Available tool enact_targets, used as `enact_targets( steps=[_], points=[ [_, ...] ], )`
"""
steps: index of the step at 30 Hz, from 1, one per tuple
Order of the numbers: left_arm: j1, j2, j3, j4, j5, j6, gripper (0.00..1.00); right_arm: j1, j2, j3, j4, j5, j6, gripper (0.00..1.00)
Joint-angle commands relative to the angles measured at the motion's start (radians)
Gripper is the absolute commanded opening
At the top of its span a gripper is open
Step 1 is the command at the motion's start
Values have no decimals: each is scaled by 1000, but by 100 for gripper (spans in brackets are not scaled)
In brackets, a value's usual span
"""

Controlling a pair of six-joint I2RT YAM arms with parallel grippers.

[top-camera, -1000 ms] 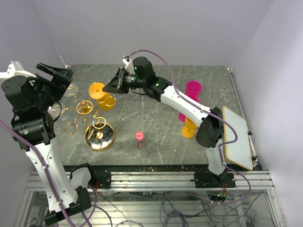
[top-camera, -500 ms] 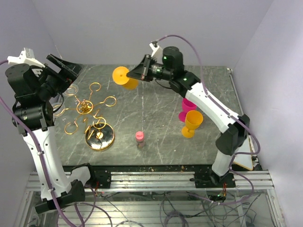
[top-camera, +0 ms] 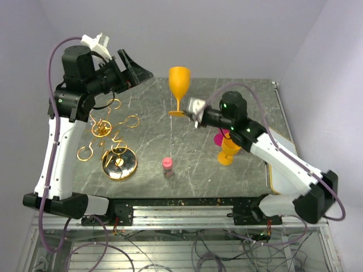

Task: Take the wine glass off the wine glass rack

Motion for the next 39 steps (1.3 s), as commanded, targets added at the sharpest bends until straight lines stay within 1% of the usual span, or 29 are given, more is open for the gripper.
enact_targets(
  steps=[1,4,8,9,11,15,18,20,22,23,25,27,29,31,32,34,37,38,39],
  points=[
    [-65,20,67,-36,-49,31,94,49,-173,-172,58,-27,-690,0],
    [-70,11,63,-23,-25,10,95,90,-256,-288,62,8,-888,0],
    [-75,-7,68,-39,5,4,98,156,-308,-385,79,142,-1017,0],
    [-80,-14,64,-45,6,9,98,173,-318,-413,109,182,-1041,0],
    [-92,-16,61,-81,-13,26,96,204,-338,-466,203,249,-1076,0],
    [-131,6,59,-188,-43,64,88,250,-346,-523,296,343,-1146,0],
    [-149,18,66,-278,-137,86,87,273,-353,-558,353,381,-1172,0],
    [-152,25,57,-295,-147,87,84,286,-356,-577,392,397,-1188,0],
    [-164,42,60,-309,-129,88,78,295,-351,-592,428,419,-1204,0],
    [-174,50,63,-317,-133,89,77,301,-350,-602,464,428,-1211,0],
    [-197,59,65,-321,-148,85,77,311,-355,-613,485,431,-1221,0],
    [-205,59,39,-287,-114,64,75,323,-357,-616,501,444,-1230,0],
    [-214,66,23,-264,-82,48,68,333,-358,-629,530,465,-1245,0],
    [-231,78,33,-276,-103,47,61,339,-360,-628,523,474,-1255,0],
    [-240,80,36,-283,-119,48,56,343,-361,-625,511,483,-1262,0],
    [-253,82,30,-276,-125,43,43,351,-355,-622,498,517,-1266,0],
    [-278,79,10,-236,-117,17,21,361,-349,-649,563,576,-1253,0],
    [-285,78,0,-217,-111,4,12,364,-345,-663,596,588,-1240,3],
    [-289,77,-12,-191,-105,-10,8,368,-343,-672,614,603,-1223,11]
  ],
)
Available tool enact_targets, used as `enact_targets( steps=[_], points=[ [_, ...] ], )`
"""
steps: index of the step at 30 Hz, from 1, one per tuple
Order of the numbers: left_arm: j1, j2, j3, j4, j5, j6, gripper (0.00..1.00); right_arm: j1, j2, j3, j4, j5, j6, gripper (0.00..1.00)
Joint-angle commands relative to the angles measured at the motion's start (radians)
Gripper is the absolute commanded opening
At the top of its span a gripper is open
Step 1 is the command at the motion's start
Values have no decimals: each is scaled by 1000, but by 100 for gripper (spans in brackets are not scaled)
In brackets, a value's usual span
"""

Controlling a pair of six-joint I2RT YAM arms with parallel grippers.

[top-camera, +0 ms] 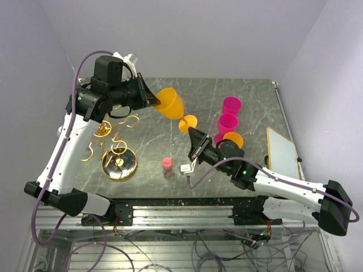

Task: Take the wine glass off the wine glass rack

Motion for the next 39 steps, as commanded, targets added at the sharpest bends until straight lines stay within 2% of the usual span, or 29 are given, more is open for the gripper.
enact_targets(
  steps=[1,3,5,6,7,11,13,17,21,24,31,36,39],
  points=[
    [-38,-3,-43,92,21,-50,7,24,-9,-33,170,87,41,21],
    [-44,0,-36,98,-29,-55,7,27,-32,-29,136,92,146,40],
    [-53,14,-12,81,-106,-46,7,27,-73,16,33,90,285,54],
    [-61,22,-3,71,-156,-39,7,27,-89,41,-28,84,364,83],
    [-72,31,3,63,-203,-36,7,28,-106,67,-79,85,431,98],
    [-154,99,23,31,-387,-28,7,27,-146,164,-164,125,750,100],
    [-197,145,44,1,-470,-30,7,26,-168,217,-175,198,947,100],
    [-284,208,47,0,-599,-48,7,26,-209,288,-119,532,1351,100],
    [-366,277,41,-4,-709,-72,7,25,-174,477,-326,749,1578,100],
    [-408,337,38,-11,-746,-94,7,25,-182,551,-418,868,1696,100],
    [-500,447,44,-21,-844,-133,7,25,-304,528,-428,807,1769,100],
    [-531,456,-33,42,-860,-164,7,24,-316,554,-462,777,1763,100],
    [-544,452,-77,69,-882,-171,11,24,-315,559,-482,769,1762,100]
  ],
)
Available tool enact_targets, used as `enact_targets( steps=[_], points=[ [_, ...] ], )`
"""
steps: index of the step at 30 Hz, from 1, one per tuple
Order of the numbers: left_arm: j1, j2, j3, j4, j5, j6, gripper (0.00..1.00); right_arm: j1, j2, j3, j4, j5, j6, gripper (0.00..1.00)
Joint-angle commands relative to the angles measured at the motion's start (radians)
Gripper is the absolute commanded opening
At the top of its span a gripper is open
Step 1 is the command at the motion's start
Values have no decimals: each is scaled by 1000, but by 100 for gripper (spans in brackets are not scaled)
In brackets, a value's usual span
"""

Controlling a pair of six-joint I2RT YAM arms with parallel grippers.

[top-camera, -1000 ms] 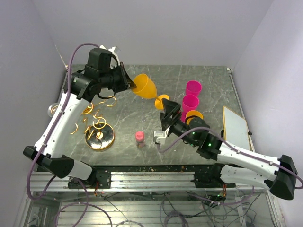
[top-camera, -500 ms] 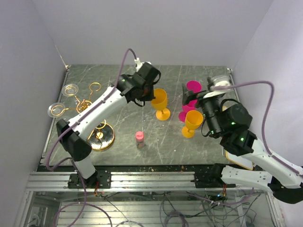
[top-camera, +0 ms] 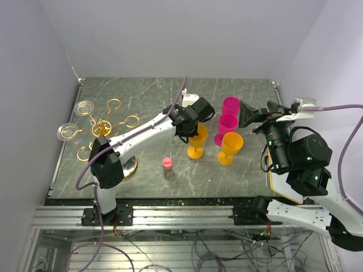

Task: Take the wine glass off the wine glass rack

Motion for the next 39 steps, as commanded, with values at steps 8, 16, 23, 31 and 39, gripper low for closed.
enact_targets(
  steps=[8,16,23,31,39],
  points=[
    [-23,-20,-65,44,-87,-42,32,1,8,10,-68,-26,52,100],
    [-13,-174,25,-32,-11,9,67,0,15,30,-88,-55,67,100],
    [92,-414,82,-85,41,104,83,0,25,7,-87,-110,79,100],
    [520,-585,81,-115,113,308,92,0,67,10,-86,-216,72,100],
    [938,-571,139,-171,204,346,96,0,119,17,-109,-320,74,100]
  ],
)
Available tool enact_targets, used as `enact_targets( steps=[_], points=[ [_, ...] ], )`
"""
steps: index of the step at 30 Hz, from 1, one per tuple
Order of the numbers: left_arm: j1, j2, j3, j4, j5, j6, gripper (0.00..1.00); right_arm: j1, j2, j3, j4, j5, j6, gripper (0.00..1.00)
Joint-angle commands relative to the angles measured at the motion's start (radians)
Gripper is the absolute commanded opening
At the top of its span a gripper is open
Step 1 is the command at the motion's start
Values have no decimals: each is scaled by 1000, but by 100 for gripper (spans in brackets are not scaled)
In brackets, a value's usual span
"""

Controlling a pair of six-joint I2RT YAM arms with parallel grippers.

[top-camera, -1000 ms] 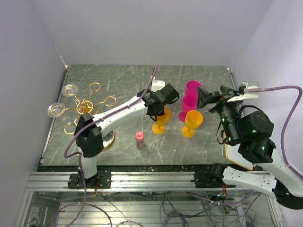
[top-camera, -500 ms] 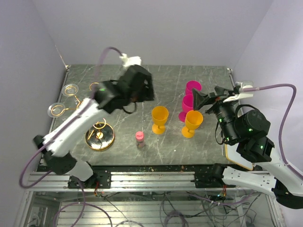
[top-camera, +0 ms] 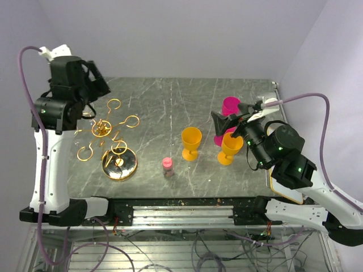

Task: Take the wine glass off the wine glass rack

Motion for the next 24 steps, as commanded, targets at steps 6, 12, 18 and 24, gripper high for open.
enact_targets(
  steps=[6,12,18,24],
  points=[
    [474,-66,-126,-1,322,15,90,1,27,13,-33,-142,-4,100],
    [583,-124,-263,49,457,38,74,2,-12,-18,-21,-158,-26,100],
    [584,-126,-326,93,564,80,71,12,-33,-43,6,-167,-41,100],
    [584,-73,-313,85,578,132,66,20,-27,-39,8,-157,-53,100]
  ],
)
